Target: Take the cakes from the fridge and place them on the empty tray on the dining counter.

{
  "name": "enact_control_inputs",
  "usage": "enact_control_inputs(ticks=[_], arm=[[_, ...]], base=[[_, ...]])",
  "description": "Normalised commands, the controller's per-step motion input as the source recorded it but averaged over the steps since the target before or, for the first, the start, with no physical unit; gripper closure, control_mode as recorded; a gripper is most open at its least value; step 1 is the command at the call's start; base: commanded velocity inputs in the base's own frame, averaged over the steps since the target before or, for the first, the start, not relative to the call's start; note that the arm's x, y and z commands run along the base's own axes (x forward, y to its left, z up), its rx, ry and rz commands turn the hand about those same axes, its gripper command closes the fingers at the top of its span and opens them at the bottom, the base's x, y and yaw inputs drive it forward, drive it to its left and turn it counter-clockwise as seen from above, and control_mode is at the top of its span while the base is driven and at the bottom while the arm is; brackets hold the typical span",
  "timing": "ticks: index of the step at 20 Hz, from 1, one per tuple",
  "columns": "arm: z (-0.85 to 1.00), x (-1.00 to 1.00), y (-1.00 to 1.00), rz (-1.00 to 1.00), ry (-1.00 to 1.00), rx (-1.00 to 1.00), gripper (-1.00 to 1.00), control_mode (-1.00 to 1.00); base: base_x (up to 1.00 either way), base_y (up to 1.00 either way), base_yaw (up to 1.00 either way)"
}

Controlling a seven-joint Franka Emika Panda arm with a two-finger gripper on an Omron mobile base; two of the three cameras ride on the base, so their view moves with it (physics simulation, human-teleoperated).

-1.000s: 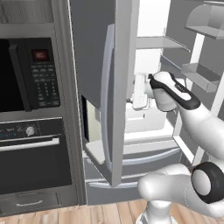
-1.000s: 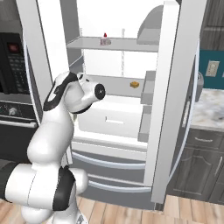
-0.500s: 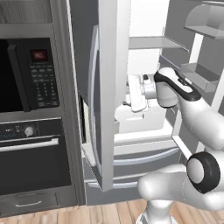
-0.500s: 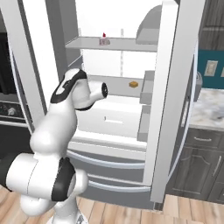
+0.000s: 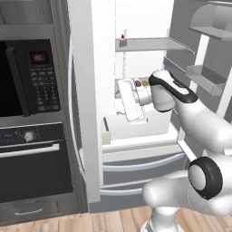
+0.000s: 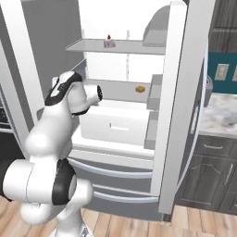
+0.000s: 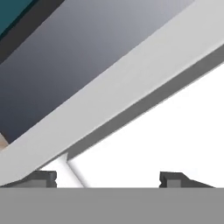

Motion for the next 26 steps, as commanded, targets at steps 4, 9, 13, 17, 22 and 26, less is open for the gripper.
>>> enact_control_inputs(ticks=[4, 9, 13, 17, 22, 26], arm=[[-0.18, -0.35, 1.0, 0.27, -0.17, -0.07, -1.0, -1.0], [0.12, -0.59, 0.2, 0.03, -0.22, -0.03, -1.0, -1.0], [0.55, -0.45, -0.73, -0.18, -0.06, -0.02, -1.0, -1.0], [0.84, -0.23, -0.78, -0.32, 0.09, 0.01, -1.0, -1.0], [0.85, -0.06, -0.51, -0.31, 0.32, 0.06, -1.0, -1.0], [0.35, -0.26, -0.51, -0.25, 0.51, 0.02, -1.0, -1.0]], base=[[0.0, 0.0, 0.0], [0.0, 0.0, 0.0], [0.0, 0.0, 0.0], [0.0, 0.0, 0.0], [0.0, 0.0, 0.0], [0.0, 0.0, 0.0]])
